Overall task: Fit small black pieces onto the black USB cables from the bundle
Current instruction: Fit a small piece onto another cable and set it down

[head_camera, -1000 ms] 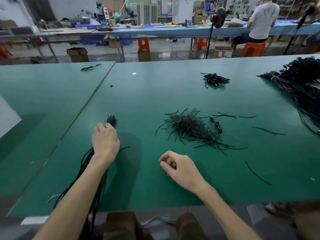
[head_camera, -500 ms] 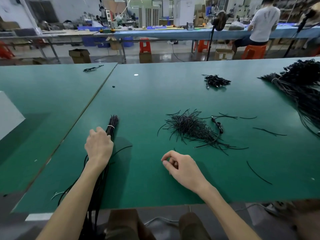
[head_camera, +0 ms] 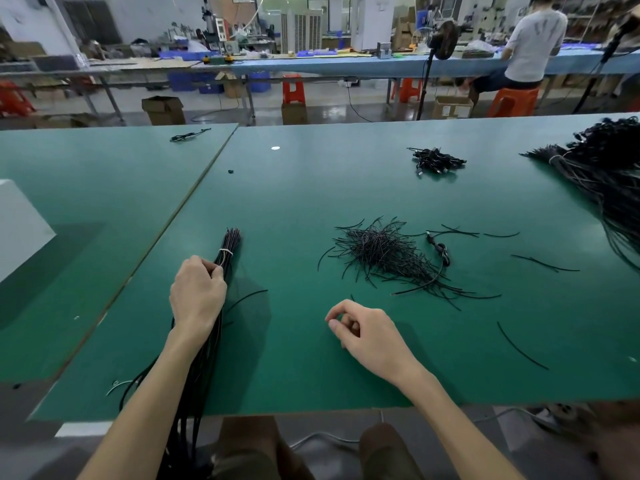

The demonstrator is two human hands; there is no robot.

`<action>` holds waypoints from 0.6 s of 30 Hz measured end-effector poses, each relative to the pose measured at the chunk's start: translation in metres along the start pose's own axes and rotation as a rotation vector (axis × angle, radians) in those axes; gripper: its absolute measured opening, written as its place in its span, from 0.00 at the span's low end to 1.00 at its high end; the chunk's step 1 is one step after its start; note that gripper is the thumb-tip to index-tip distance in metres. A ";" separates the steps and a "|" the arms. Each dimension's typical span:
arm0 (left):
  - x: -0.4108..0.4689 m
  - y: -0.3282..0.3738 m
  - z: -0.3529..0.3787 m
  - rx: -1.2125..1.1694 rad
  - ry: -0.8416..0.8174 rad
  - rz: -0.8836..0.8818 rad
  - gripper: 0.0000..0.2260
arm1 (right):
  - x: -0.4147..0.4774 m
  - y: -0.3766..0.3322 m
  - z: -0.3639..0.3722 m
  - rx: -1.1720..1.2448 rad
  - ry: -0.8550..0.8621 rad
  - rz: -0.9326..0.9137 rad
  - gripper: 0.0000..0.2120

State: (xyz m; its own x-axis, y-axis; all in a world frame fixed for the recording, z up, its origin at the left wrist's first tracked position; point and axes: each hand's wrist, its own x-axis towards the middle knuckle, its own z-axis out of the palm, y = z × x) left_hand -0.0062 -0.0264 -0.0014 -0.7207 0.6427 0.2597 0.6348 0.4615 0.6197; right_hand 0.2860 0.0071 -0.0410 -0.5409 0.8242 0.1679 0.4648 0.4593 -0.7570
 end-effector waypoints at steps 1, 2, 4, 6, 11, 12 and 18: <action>-0.004 0.003 -0.002 0.004 -0.010 0.026 0.07 | 0.000 0.000 0.000 0.003 0.001 0.001 0.02; -0.011 0.008 -0.004 0.005 -0.024 0.051 0.07 | 0.000 0.000 0.001 0.004 0.002 0.001 0.02; -0.025 0.021 -0.007 -0.005 -0.051 0.117 0.07 | -0.001 0.001 0.001 0.010 -0.003 0.005 0.03; -0.040 0.038 -0.007 -0.014 -0.099 0.231 0.05 | -0.001 0.000 0.001 0.053 -0.009 0.017 0.05; -0.087 0.083 0.005 -0.246 -0.551 0.341 0.09 | 0.001 -0.006 -0.008 0.308 0.032 0.044 0.17; -0.095 0.087 0.010 -0.239 -0.608 0.356 0.09 | 0.001 -0.007 -0.010 0.351 0.051 0.047 0.17; -0.102 0.090 0.016 -0.286 -0.789 0.307 0.05 | 0.000 -0.001 -0.018 0.623 0.280 0.142 0.16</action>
State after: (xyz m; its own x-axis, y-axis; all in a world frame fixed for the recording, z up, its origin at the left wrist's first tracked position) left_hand 0.1290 -0.0407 0.0161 -0.0618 0.9952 -0.0754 0.5984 0.0975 0.7952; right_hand 0.2984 0.0122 -0.0290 -0.2648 0.9551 0.1331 -0.0162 0.1336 -0.9909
